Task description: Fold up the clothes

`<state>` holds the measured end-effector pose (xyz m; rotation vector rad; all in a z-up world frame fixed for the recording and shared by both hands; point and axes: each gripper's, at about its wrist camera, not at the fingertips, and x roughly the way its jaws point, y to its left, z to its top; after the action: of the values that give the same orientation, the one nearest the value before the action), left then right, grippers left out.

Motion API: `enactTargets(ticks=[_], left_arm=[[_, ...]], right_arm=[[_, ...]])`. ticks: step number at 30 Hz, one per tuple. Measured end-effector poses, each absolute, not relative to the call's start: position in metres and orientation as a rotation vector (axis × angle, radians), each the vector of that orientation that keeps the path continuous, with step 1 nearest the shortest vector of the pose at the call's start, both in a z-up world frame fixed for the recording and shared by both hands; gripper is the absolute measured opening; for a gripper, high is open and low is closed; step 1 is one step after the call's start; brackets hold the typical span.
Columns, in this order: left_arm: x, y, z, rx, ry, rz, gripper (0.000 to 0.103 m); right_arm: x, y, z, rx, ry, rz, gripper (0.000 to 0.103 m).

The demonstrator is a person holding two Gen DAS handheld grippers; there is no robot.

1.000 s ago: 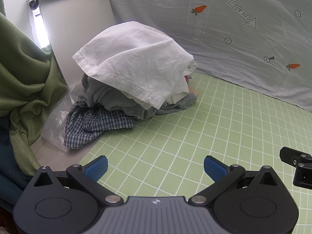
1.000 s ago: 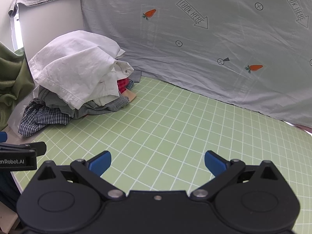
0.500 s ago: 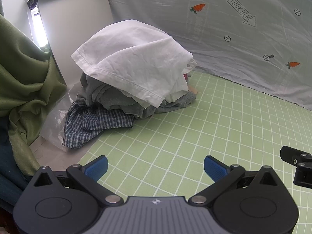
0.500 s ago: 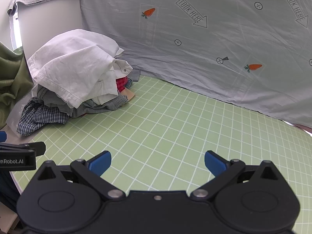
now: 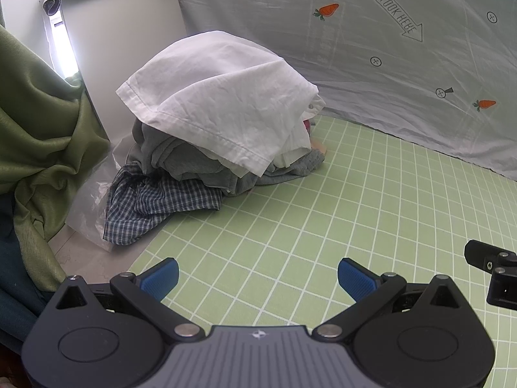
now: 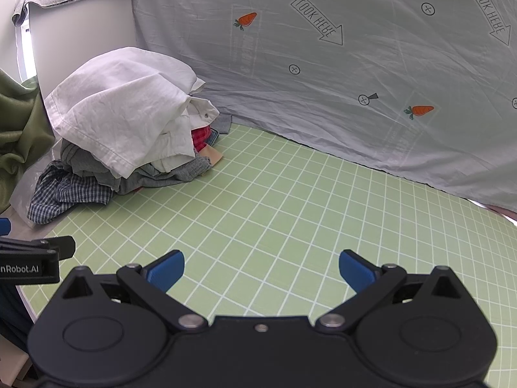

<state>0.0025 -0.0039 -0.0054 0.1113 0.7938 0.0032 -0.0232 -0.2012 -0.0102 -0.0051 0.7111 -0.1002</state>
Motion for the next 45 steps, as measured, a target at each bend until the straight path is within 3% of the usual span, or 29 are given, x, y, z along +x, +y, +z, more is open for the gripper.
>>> enactTargets(ticks=[20, 32, 37, 45], left_arm=[[0.011, -0.007, -0.014, 0.105, 0.841, -0.050, 0.103], [0.093, 0.021, -0.007, 0.009, 0.845, -0.015, 0.103], [0.147, 0.045, 0.010, 0.000, 0.800, 0.068, 0.102], [0.254, 0.088, 0.057, -0.049, 0.718, 0.090, 0.090]], right_arm=[[-0.018, -0.199, -0.019, 0.006, 0.730, -0.106, 0.103], [0.045, -0.205, -0.018, -0.043, 0.688, -0.087, 0.103], [0.105, -0.211, -0.015, -0.091, 0.663, -0.087, 0.091], [0.222, -0.211, -0.018, -0.109, 0.648, -0.011, 0.077]])
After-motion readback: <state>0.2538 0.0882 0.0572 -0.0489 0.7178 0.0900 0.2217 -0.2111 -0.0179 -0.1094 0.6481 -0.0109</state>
